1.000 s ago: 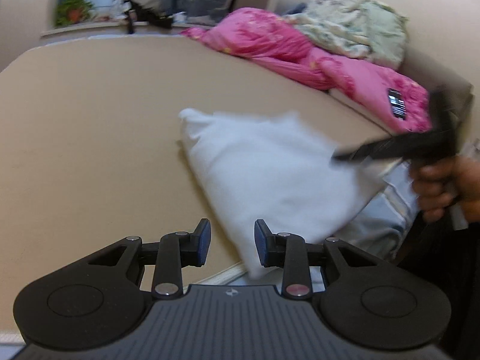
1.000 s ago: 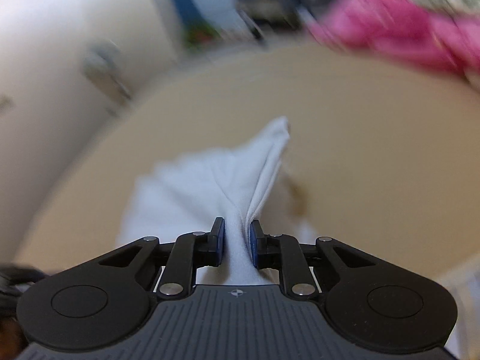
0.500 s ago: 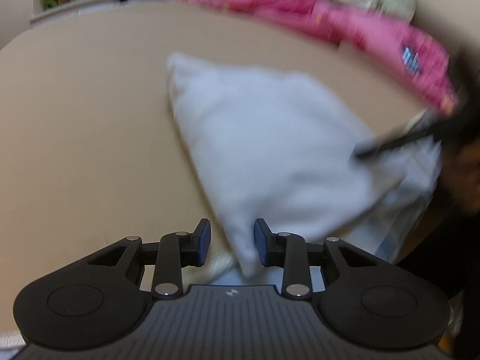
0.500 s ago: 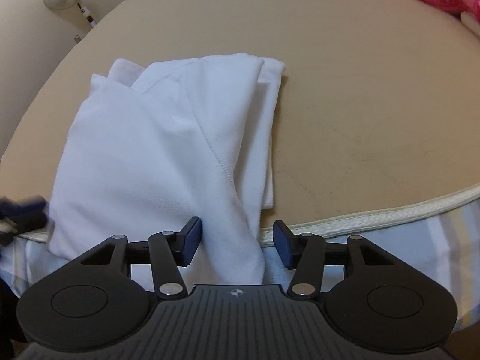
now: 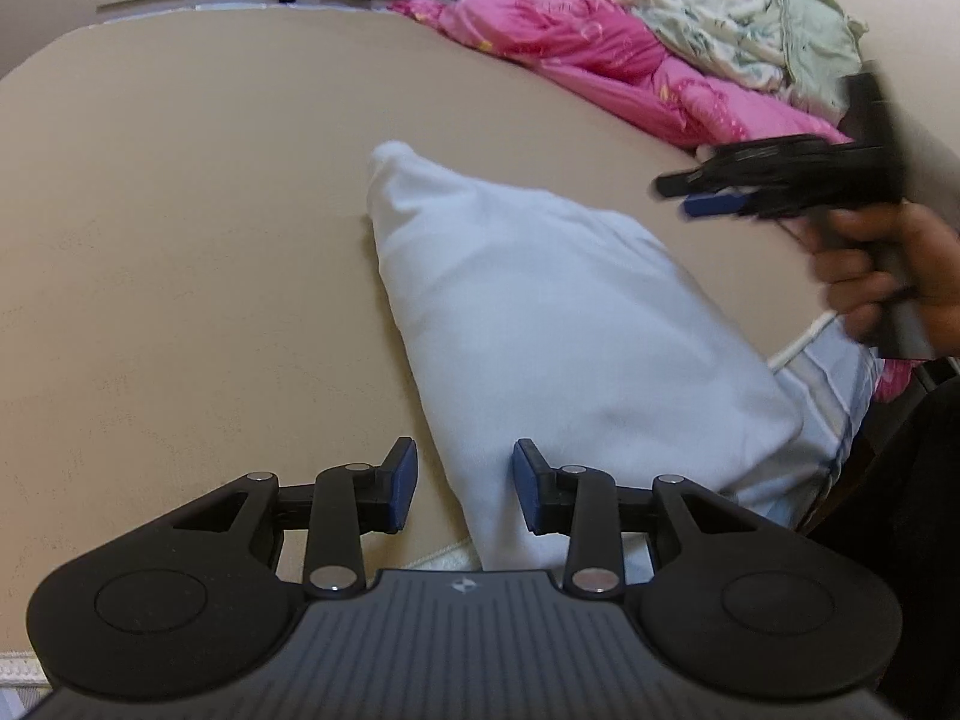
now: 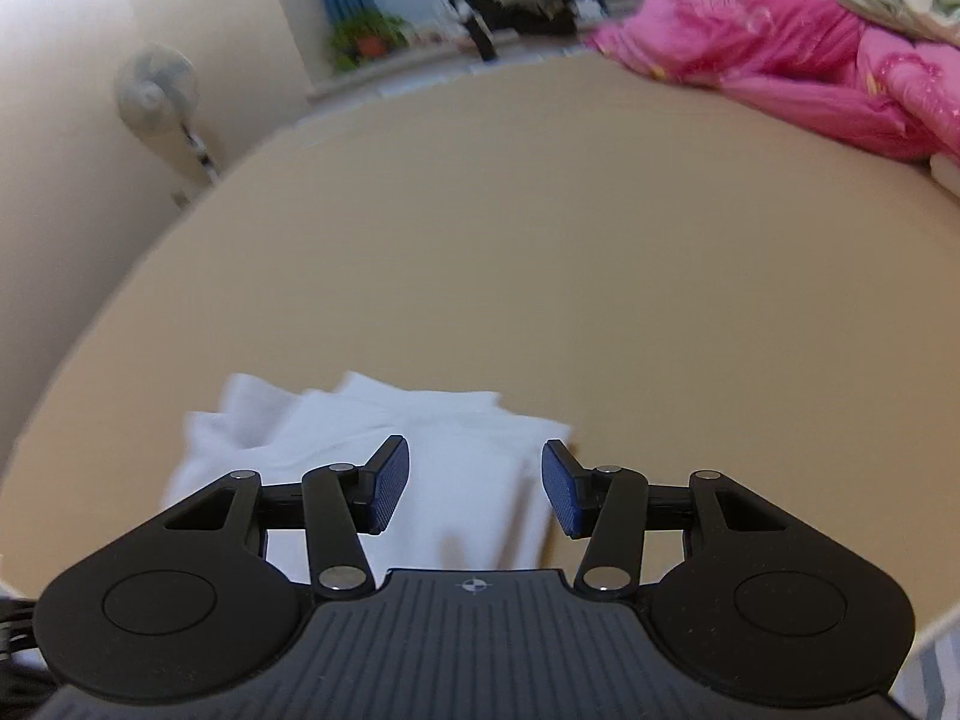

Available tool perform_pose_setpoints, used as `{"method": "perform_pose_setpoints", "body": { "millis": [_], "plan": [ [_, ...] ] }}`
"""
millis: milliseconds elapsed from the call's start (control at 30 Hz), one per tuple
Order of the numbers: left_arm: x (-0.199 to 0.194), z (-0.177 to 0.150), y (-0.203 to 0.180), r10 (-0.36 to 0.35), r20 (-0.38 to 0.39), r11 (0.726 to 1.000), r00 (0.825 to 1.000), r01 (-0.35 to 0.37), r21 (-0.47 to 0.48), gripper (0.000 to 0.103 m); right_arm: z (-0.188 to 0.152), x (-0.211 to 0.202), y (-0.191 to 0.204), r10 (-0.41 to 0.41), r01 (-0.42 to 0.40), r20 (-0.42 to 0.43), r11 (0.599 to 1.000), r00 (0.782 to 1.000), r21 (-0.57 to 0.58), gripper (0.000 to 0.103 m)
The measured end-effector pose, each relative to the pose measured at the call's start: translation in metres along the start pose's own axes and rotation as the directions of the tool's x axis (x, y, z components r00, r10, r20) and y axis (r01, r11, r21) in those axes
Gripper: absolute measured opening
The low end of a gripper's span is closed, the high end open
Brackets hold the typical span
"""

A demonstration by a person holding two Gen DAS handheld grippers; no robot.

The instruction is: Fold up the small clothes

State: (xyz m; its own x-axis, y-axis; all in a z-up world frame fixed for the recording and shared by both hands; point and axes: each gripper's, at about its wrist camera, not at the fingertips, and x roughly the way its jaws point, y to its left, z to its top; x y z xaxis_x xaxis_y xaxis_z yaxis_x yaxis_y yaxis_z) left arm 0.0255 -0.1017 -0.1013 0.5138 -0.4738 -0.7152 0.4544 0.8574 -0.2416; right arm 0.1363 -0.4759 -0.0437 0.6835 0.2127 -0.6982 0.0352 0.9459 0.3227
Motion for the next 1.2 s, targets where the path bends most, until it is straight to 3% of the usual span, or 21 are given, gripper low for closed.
{"method": "perform_pose_setpoints", "body": {
  "millis": [67, 133, 167, 200, 267, 333, 367, 433, 500, 567, 667, 700, 867, 933, 1000, 1067, 1133, 1200],
  "plan": [
    [-0.005, 0.003, 0.002, -0.001, 0.022, 1.000, 1.000, 0.001, -0.014, 0.039, 0.005, 0.029, -0.004, 0.044, -0.039, -0.052, 0.995, 0.998, 0.091, 0.052],
    [-0.007, 0.006, 0.007, -0.001, 0.043, 0.999, 0.999, 0.002, -0.037, 0.039, 0.001, 0.043, -0.001, 0.055, -0.047, -0.075, 0.993, 0.996, 0.106, 0.049],
    [-0.008, 0.007, 0.008, 0.001, 0.049, 0.999, 0.999, 0.001, -0.046, 0.040, -0.001, 0.050, 0.002, 0.036, -0.028, -0.086, 0.996, 0.996, 0.089, 0.032],
    [-0.008, 0.009, 0.011, 0.003, 0.055, 0.998, 0.998, 0.000, -0.061, 0.040, -0.002, 0.055, 0.004, 0.028, -0.021, -0.100, 0.997, 0.995, 0.076, 0.000],
    [-0.007, 0.011, 0.015, 0.004, 0.054, 0.996, 0.999, 0.001, -0.084, 0.040, -0.003, 0.050, 0.001, 0.026, -0.018, -0.070, 0.993, 0.997, 0.115, 0.000],
    [-0.005, 0.013, 0.018, 0.003, 0.056, 0.995, 0.998, 0.002, -0.097, 0.040, 0.005, 0.027, -0.011, -0.056, 0.038, 0.088, 0.980, 0.995, 0.196, 0.000],
    [-0.005, 0.014, 0.018, 0.000, 0.058, 0.995, 0.998, 0.006, -0.099, 0.040, 0.007, 0.018, -0.018, -0.088, 0.058, 0.128, 0.973, 0.988, 0.225, 0.000],
    [-0.003, 0.014, 0.016, -0.010, 0.058, 0.996, 0.998, 0.016, -0.093, 0.040, 0.007, 0.017, -0.033, -0.107, 0.078, 0.097, 0.962, 0.989, 0.262, 0.000],
    [-0.002, 0.014, 0.013, -0.018, 0.054, 0.997, 0.998, 0.022, -0.080, 0.040, 0.000, 0.025, -0.041, -0.019, 0.012, 0.020, 0.954, 1.000, 0.298, 0.003],
    [-0.001, 0.013, 0.011, -0.021, 0.048, 0.997, 0.999, 0.025, -0.072, 0.040, -0.005, 0.021, -0.038, 0.058, -0.059, 0.015, 0.953, 0.998, 0.296, 0.005],
    [0.001, 0.013, 0.009, -0.025, 0.047, 0.997, 0.999, 0.028, -0.071, 0.041, -0.014, 0.019, -0.026, 0.079, -0.077, 0.002, 0.973, 0.997, 0.215, 0.043],
    [0.001, 0.013, 0.008, -0.022, 0.050, 0.997, 0.999, 0.025, -0.069, 0.042, -0.017, 0.021, -0.023, 0.066, -0.062, -0.014, 0.979, 0.998, 0.193, 0.044],
    [-0.004, 0.009, 0.009, -0.012, 0.056, 0.997, 0.998, 0.016, -0.071, 0.042, -0.023, 0.034, -0.025, 0.056, -0.036, -0.086, 0.975, 0.995, 0.221, 0.043],
    [-0.007, 0.007, 0.012, -0.005, 0.056, 0.997, 0.998, 0.009, -0.074, 0.042, -0.024, 0.035, -0.020, 0.067, -0.048, -0.087, 0.977, 0.994, 0.208, 0.005],
    [-0.012, 0.006, 0.015, 0.006, 0.058, 0.997, 0.998, -0.001, -0.082, 0.042, -0.020, 0.021, -0.017, 0.047, -0.045, -0.008, 0.984, 0.999, 0.174, 0.003],
    [-0.015, 0.005, 0.018, 0.011, 0.062, 0.995, 0.998, -0.005, -0.098, 0.042, -0.017, 0.010, -0.023, 0.032, -0.047, 0.067, 0.971, 0.997, 0.234, 0.003],
    [-0.016, 0.005, 0.021, 0.004, 0.063, 0.994, 0.998, 0.003, -0.113, 0.044, -0.022, 0.013, -0.033, -0.046, 0.036, 0.030, 0.958, 0.998, 0.284, 0.003],
    [-0.015, 0.005, 0.022, -0.001, 0.058, 0.992, 0.998, 0.008, -0.123, 0.046, -0.027, 0.021, -0.039, -0.072, 0.080, -0.039, 0.948, 0.997, 0.306, 0.007]
  ]
}}
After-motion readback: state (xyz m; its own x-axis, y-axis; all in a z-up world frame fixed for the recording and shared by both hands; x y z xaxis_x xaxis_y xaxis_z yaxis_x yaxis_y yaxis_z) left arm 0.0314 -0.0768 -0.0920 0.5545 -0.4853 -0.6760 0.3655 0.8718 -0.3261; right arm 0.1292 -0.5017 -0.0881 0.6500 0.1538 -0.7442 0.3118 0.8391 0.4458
